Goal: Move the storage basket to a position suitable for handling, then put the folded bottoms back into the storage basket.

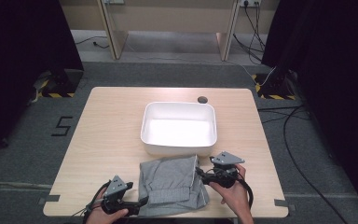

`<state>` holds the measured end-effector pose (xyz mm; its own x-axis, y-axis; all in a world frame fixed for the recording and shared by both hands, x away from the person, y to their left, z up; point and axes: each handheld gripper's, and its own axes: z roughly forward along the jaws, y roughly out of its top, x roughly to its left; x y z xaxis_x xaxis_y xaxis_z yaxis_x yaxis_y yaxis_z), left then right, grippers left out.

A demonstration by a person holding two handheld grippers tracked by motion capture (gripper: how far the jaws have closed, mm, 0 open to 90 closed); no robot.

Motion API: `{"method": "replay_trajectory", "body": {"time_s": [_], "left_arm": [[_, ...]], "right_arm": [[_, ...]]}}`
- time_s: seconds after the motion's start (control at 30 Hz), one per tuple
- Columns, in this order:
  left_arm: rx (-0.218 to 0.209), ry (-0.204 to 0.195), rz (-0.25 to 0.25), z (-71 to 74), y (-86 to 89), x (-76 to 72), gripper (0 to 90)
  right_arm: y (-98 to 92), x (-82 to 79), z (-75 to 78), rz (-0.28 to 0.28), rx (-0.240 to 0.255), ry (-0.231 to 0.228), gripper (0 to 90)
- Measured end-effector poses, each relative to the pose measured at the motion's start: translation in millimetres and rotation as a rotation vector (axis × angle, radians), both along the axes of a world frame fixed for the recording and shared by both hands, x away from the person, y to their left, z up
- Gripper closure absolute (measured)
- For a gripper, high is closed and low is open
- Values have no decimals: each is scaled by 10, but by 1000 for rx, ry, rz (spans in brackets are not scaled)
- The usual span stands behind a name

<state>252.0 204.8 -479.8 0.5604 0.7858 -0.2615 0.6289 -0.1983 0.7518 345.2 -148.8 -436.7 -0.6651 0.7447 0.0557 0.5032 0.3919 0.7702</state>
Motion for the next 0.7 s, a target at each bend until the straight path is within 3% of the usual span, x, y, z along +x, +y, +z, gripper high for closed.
{"method": "replay_trajectory", "body": {"time_s": [0.33,0.43,0.6,0.7], "left_arm": [[56,-23,-37,-42,-131,-226,148],[71,2,-45,-103,-163,-218,148],[122,-37,-56,-135,-220,-206,144],[124,-44,-47,-142,-228,-199,142]], "right_arm": [[78,-43,-67,27,-20,34,299],[84,-22,-86,37,-10,39,295],[86,-17,-129,38,-5,48,294],[107,-11,-119,47,-11,44,294]]}}
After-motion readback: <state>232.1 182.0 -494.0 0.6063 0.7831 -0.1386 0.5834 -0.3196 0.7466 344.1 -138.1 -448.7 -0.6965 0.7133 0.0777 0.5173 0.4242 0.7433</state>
